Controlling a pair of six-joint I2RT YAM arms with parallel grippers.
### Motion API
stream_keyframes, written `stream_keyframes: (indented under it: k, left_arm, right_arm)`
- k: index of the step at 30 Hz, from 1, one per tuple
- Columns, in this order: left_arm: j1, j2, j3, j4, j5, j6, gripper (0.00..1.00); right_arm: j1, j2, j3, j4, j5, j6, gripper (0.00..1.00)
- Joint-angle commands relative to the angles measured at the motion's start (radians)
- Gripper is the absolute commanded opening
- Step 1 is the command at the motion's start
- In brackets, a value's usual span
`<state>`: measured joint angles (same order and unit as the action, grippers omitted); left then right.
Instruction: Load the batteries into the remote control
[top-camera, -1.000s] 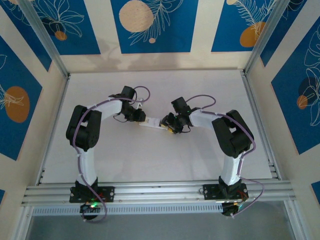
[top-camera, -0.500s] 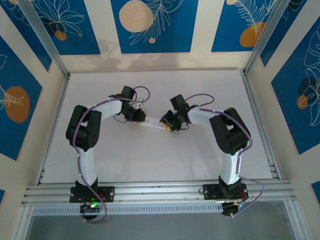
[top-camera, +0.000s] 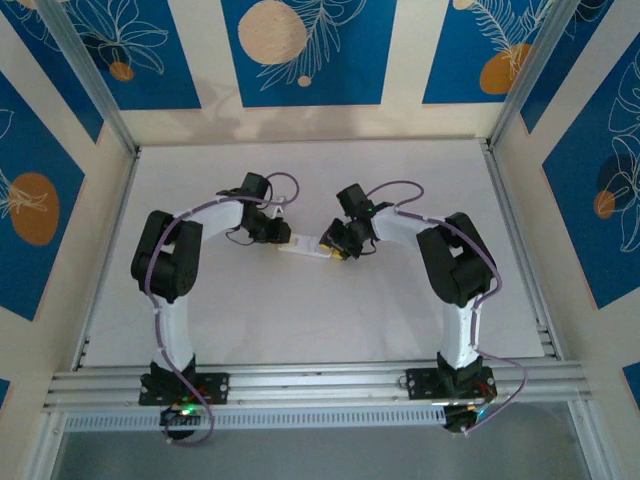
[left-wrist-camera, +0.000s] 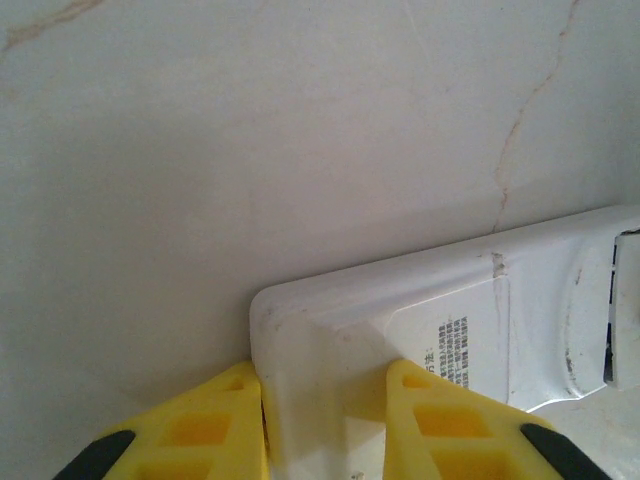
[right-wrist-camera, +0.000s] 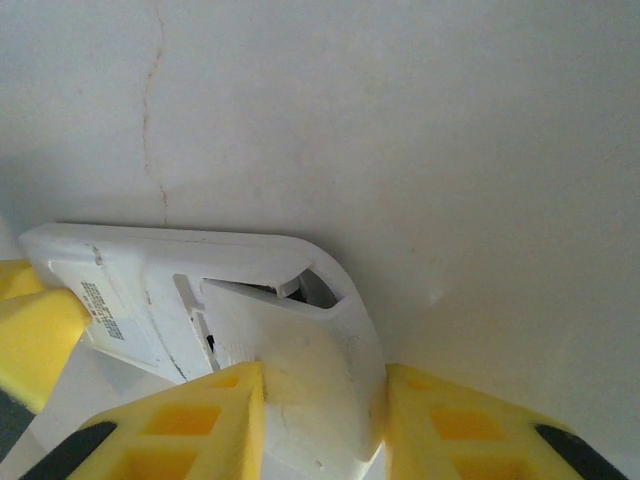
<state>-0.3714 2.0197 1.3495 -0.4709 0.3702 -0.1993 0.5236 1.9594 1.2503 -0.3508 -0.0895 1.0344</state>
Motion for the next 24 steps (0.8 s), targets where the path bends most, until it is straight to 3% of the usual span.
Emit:
stream_keyframes:
  k: [1,12,24]
  left_arm:
    - [-0.044,0.074,-0.052,-0.004,0.054,0.02,0.26]
    - [-0.044,0.076,-0.052,-0.003,0.058,0.022,0.25]
    - [-0.044,0.075,-0.051,-0.003,0.057,0.023,0.25]
  right_arm:
    - [0.018,0.056,0.057,0.04,0.104,-0.128,0.32]
    - [0.055,0.072,0.112,0.026,0.175,-0.255,0.31]
    - [0.085,-0.012,-0.022,0.236,0.18,-0.227,0.26]
